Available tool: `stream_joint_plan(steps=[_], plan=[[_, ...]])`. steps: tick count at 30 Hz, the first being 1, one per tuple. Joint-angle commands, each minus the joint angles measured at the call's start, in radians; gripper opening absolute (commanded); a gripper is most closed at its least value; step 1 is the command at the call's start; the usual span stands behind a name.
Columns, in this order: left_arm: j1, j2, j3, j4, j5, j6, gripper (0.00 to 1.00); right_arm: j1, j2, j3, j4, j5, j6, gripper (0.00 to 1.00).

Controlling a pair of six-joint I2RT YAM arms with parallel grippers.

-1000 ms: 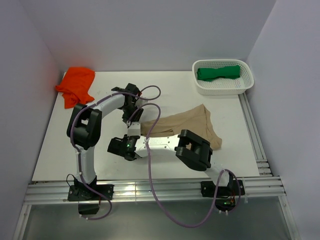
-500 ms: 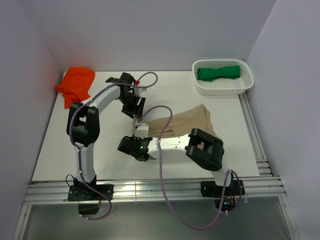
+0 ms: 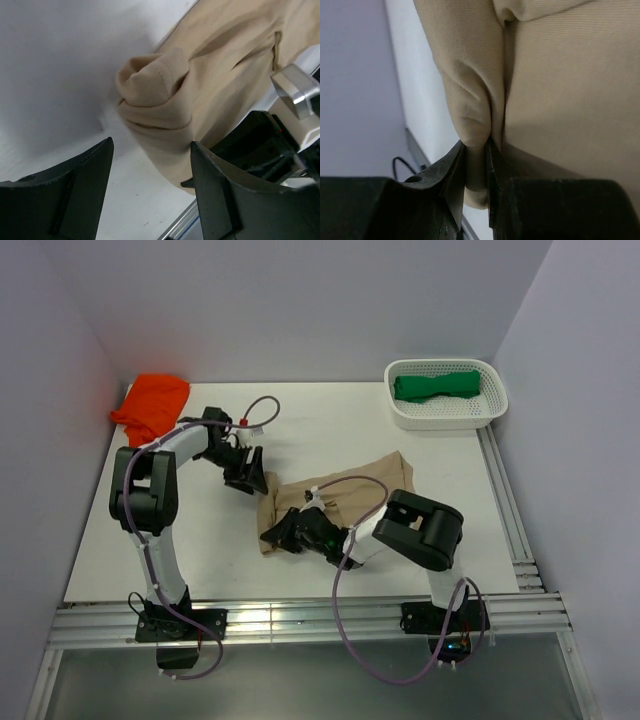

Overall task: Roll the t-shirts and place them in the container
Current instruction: Roll the tshirt

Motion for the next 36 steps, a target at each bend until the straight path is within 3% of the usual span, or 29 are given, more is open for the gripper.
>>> stream_joint_plan(steps=[1,8,11,12,14,18,23,26,30,36], plan=[[-0.004,-0.064,-0.084,0.145,0.071,0.016,0.68,-0.006,0.08,-0.036,0.269,-0.124,0.087,0.17],[-0.004,-0.069,-0.179,0.266,-0.008,-0.048,0.63,-0.009,0.097,-0.065,0.303,-0.125,0.115,0.17],[-0.005,-0.079,-0.177,0.268,-0.052,-0.076,0.52,-0.007,0.059,-0.064,0.221,-0.104,0.095,0.19],[-0.013,-0.081,-0.173,0.26,-0.093,-0.076,0.43,-0.004,0.041,-0.057,0.137,-0.085,0.069,0.23],[-0.025,-0.093,-0.162,0.243,-0.142,-0.077,0.38,0.003,0.007,-0.018,0.018,-0.038,0.037,0.3],[-0.079,-0.101,-0.145,0.194,-0.253,-0.063,0.15,0.046,-0.073,0.106,-0.397,0.134,-0.054,0.51],[-0.123,-0.107,-0.135,0.168,-0.365,-0.056,0.11,0.1,-0.09,0.306,-0.831,0.342,-0.085,0.6],[-0.133,-0.107,-0.119,0.143,-0.394,-0.053,0.11,0.135,-0.062,0.445,-1.038,0.468,-0.098,0.6],[-0.168,-0.105,-0.096,0.113,-0.433,-0.051,0.11,0.166,-0.002,0.619,-1.218,0.57,-0.12,0.58],[-0.2,-0.092,-0.056,0.065,-0.457,-0.057,0.12,0.183,0.114,0.817,-1.326,0.643,-0.183,0.58]])
